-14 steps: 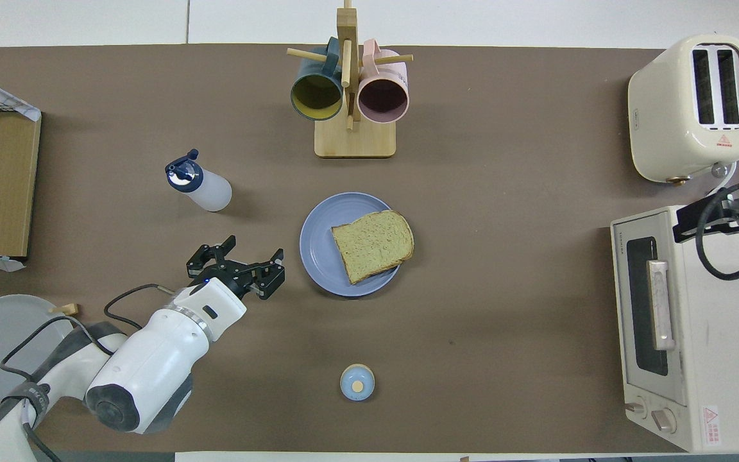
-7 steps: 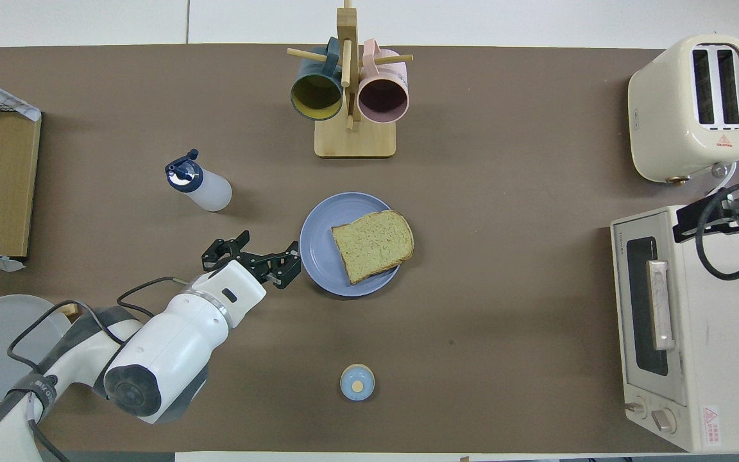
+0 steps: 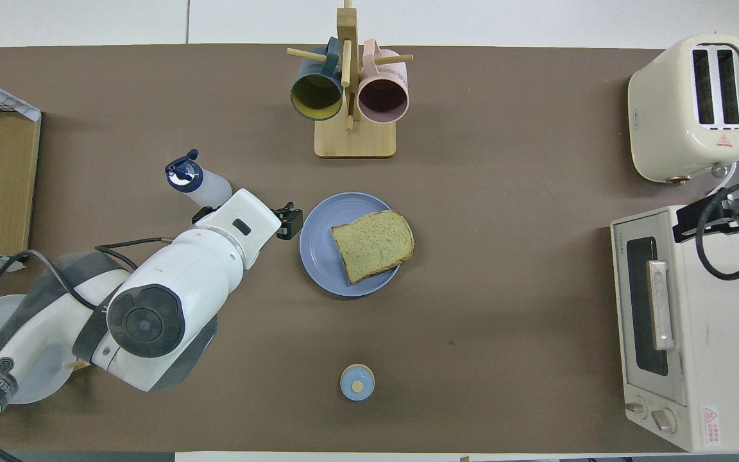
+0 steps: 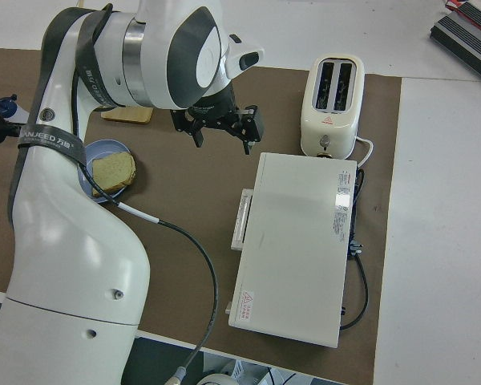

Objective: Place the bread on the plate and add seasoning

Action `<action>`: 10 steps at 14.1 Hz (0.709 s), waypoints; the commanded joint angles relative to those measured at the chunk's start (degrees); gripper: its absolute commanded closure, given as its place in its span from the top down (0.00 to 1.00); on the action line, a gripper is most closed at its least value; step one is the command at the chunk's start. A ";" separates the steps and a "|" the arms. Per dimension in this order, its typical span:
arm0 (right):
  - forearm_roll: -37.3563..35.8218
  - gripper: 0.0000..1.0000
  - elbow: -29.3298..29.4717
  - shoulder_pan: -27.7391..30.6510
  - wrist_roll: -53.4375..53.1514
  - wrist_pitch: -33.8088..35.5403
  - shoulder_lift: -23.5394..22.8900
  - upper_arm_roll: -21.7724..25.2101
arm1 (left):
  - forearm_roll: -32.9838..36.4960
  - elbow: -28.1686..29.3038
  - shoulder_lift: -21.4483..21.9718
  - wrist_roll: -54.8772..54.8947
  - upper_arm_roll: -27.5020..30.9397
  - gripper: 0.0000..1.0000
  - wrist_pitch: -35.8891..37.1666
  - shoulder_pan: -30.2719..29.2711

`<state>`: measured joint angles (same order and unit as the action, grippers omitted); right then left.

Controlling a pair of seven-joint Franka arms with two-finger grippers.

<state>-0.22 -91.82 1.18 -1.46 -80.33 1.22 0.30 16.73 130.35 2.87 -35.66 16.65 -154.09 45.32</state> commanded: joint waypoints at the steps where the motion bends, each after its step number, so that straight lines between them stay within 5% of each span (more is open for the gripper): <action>1: -0.31 1.00 -1.34 0.84 1.72 0.17 1.24 -0.48 | -0.12 -4.73 0.47 -0.64 0.05 1.00 10.09 0.55; 4: -0.31 1.00 -1.34 0.84 1.72 0.17 1.24 -0.48 | -3.36 -10.71 0.56 1.02 0.31 1.00 19.77 -0.50; 10: -0.31 1.00 -1.34 0.84 1.72 0.17 1.24 -0.48 | -11.46 -19.68 0.21 21.04 0.75 1.00 33.04 -9.54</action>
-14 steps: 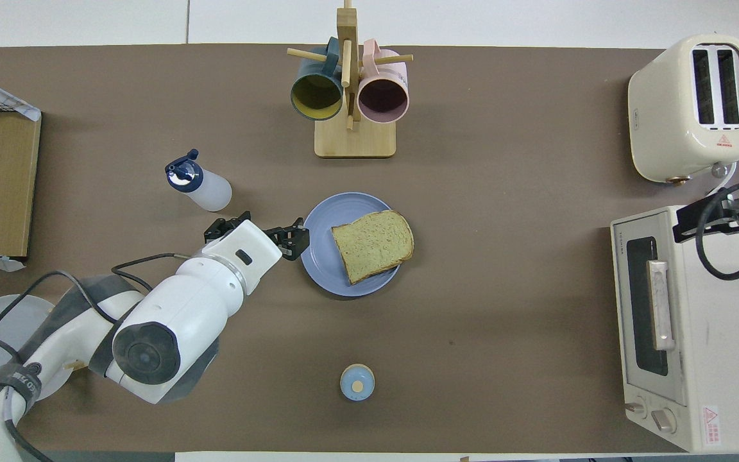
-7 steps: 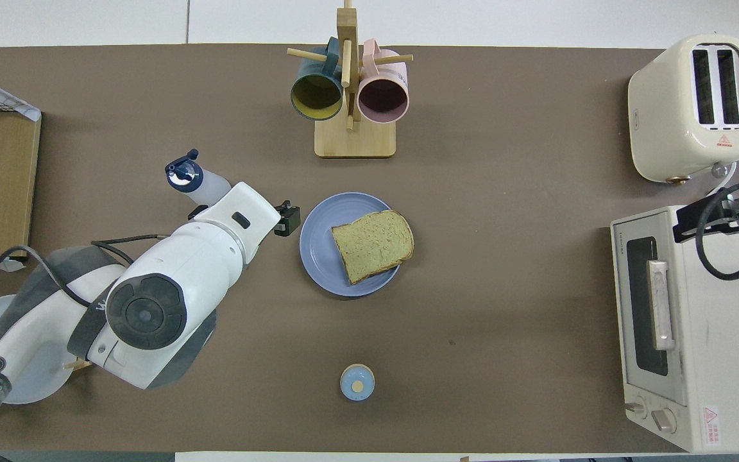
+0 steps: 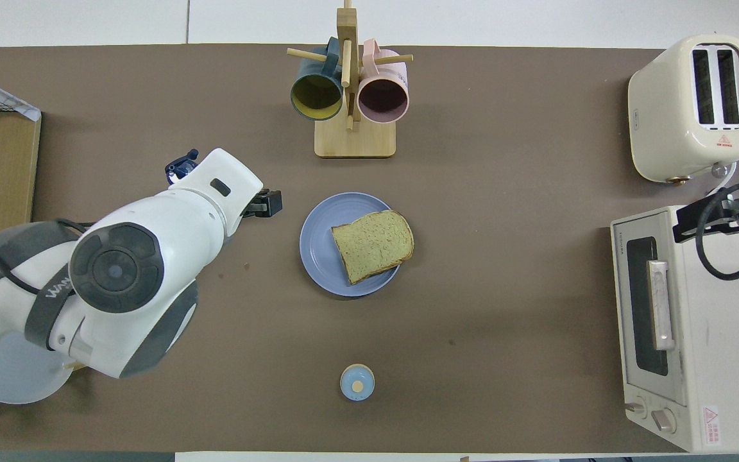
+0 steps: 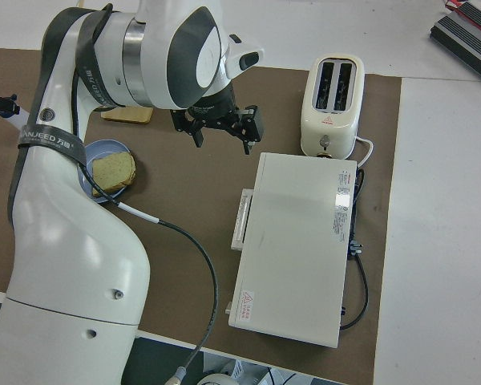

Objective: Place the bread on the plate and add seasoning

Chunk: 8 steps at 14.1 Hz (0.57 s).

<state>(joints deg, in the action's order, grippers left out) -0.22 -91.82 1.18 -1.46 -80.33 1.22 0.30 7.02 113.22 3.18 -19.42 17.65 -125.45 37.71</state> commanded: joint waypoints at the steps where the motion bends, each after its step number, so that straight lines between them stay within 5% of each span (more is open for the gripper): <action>1: -0.31 1.00 -1.34 0.84 1.72 0.17 1.24 -0.48 | -1.74 -3.35 -0.10 7.44 -0.25 1.00 6.43 -3.42; 8: -0.31 1.00 -1.34 0.84 1.72 0.17 1.24 -0.48 | -1.74 -10.03 0.33 21.60 -0.07 1.00 18.64 -12.91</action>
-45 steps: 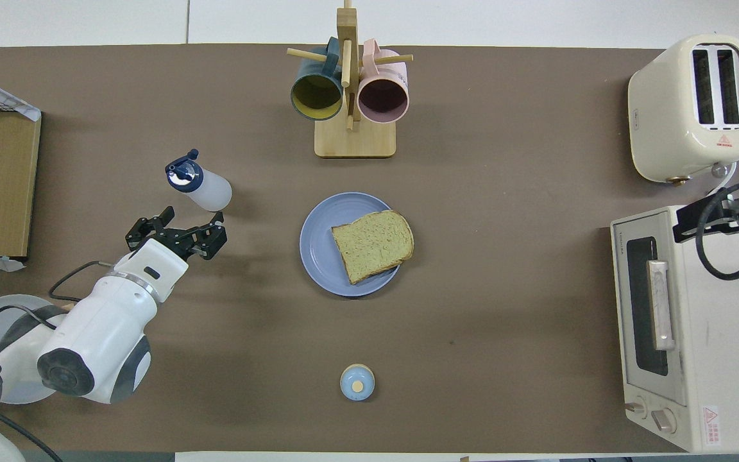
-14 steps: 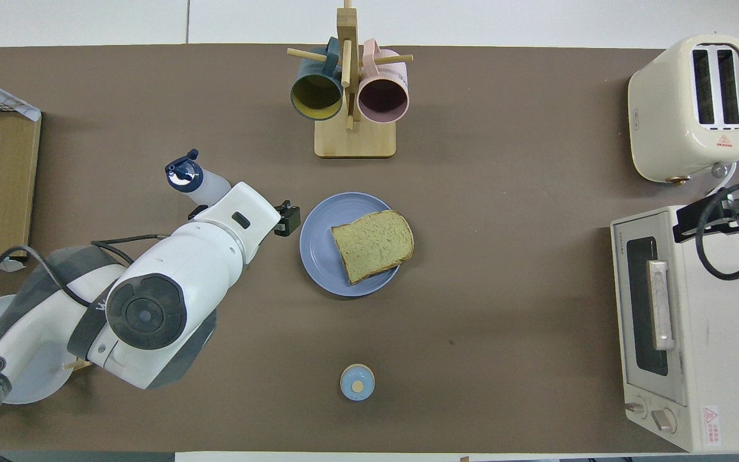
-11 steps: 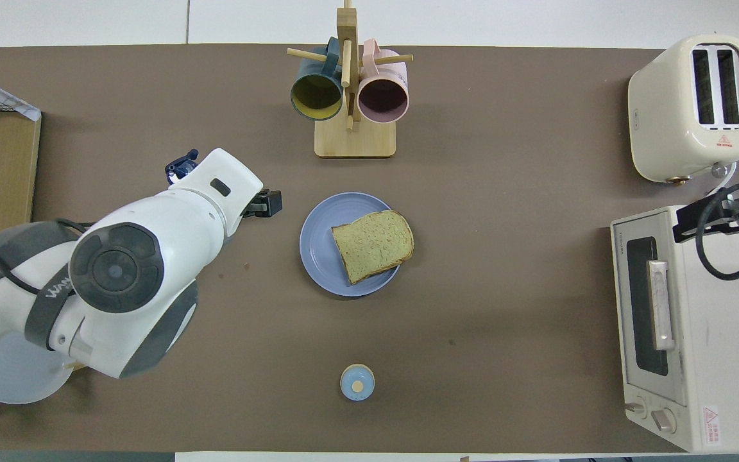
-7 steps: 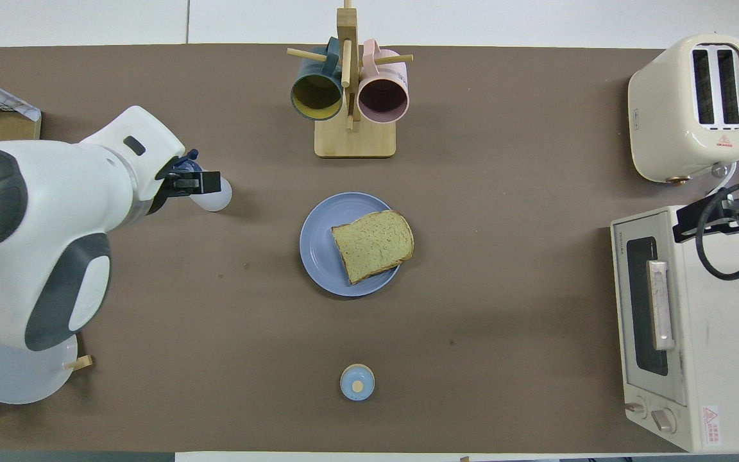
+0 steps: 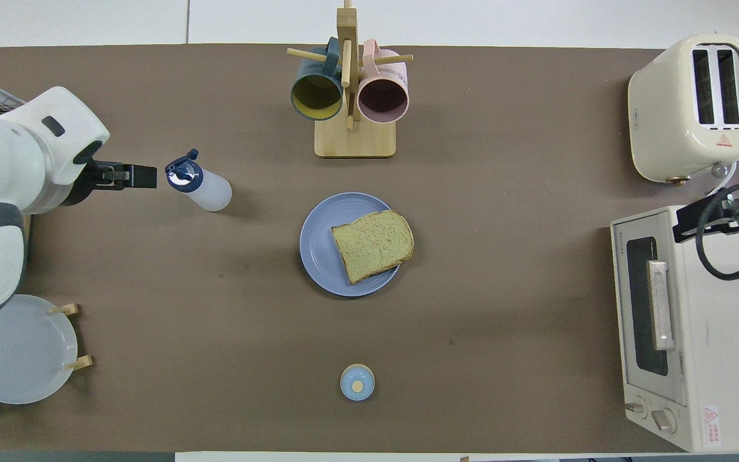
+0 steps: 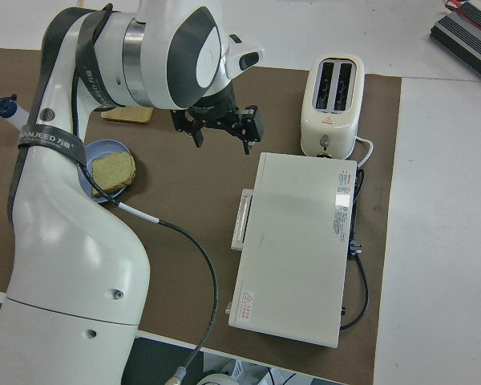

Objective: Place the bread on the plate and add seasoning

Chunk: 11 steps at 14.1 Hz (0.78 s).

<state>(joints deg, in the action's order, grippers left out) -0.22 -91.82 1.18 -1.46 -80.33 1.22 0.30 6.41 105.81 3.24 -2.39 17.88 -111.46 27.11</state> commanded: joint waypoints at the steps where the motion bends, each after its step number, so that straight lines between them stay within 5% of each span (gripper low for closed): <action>1: -0.31 1.00 -1.34 0.84 1.72 0.17 1.24 -0.48 | -1.22 -3.67 0.19 5.90 -0.30 1.00 6.32 -3.45; 7: -0.31 1.00 -1.34 0.84 1.72 0.17 1.24 -0.48 | -1.05 -6.57 0.37 7.04 -0.39 1.00 14.32 -4.25; 11: -0.31 1.00 -1.34 0.84 1.72 0.17 1.24 -0.48 | -1.31 -9.83 0.36 12.40 -3.38 1.00 19.43 -9.95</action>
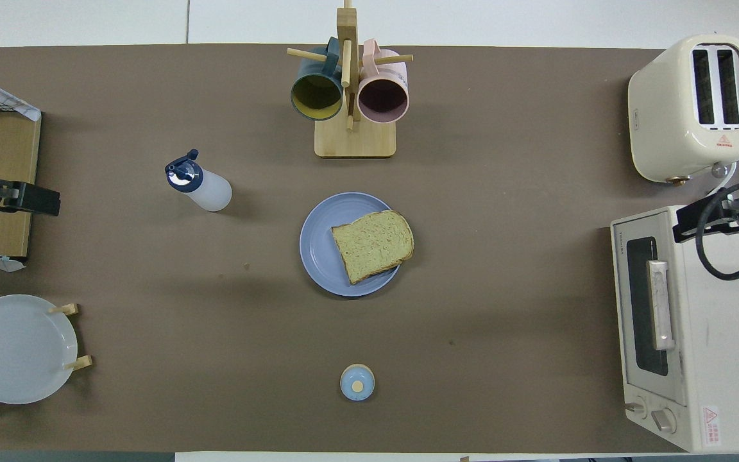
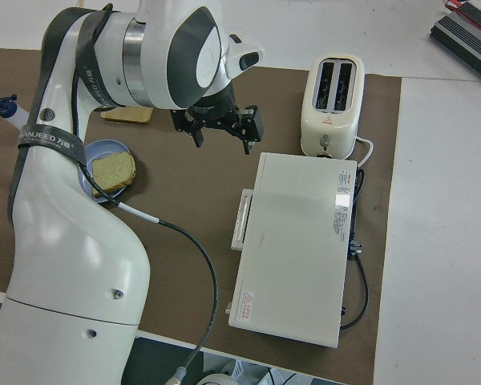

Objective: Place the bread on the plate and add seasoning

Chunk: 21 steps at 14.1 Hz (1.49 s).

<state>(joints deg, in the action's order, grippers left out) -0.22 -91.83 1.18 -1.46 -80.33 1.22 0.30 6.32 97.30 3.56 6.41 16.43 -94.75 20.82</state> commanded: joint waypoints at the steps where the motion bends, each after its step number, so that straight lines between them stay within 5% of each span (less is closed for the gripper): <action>1: -0.31 1.00 -1.34 0.84 1.72 0.17 1.24 -0.48 | -1.66 -1.42 0.13 4.74 -2.36 1.00 3.25 -4.64; 6: -0.31 1.00 -1.34 0.84 1.72 0.08 1.24 -0.48 | -4.03 -2.38 -0.13 5.72 -8.42 1.00 2.99 -11.41; 12: -0.31 1.00 -1.34 0.84 1.72 0.17 1.24 -0.48 | -5.71 -2.65 -0.13 5.01 -9.22 1.00 2.98 -12.03; 21: -0.31 1.00 -1.34 0.84 1.72 0.17 1.24 -0.48 | -10.98 -8.80 -1.98 1.06 -13.36 1.00 12.92 -16.87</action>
<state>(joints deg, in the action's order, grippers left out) -0.22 -91.83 1.18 -1.46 -80.33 1.22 0.30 -3.33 90.69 3.01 8.79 3.86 -83.76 5.34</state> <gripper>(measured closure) 0.000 0.000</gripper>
